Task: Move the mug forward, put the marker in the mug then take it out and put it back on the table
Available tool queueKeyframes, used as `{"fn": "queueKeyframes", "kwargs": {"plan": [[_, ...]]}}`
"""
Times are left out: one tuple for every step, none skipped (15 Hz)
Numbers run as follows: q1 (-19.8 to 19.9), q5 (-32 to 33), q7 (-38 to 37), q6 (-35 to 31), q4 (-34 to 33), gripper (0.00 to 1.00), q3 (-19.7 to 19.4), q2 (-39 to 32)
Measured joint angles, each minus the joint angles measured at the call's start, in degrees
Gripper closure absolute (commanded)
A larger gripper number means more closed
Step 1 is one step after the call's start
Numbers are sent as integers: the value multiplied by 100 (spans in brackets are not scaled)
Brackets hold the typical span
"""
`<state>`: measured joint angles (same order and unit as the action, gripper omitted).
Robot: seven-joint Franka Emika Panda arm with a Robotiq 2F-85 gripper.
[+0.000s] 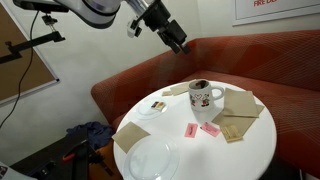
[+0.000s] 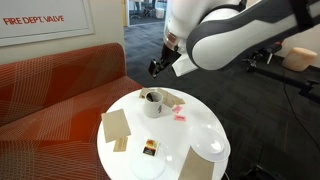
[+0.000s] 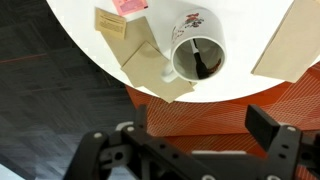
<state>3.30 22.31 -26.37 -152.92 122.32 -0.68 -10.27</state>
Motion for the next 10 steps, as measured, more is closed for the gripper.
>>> {"fn": "queueKeyframes", "kwargs": {"plan": [[-2,-206,302,5,0,0,-21,0],[-2,-405,592,13,0,0,-40,0],[-2,-596,853,31,0,0,-53,0],[-1,-790,1107,56,0,0,-62,0],[1,-963,1339,87,0,0,-67,-1],[2,-1108,1540,113,0,0,-71,-2],[4,-1223,1705,121,0,0,-75,-8],[6,-1297,1836,123,0,0,-82,-20],[9,-1346,1936,123,0,2,-90,-37],[12,-1380,2008,123,0,9,-100,-61]]}}
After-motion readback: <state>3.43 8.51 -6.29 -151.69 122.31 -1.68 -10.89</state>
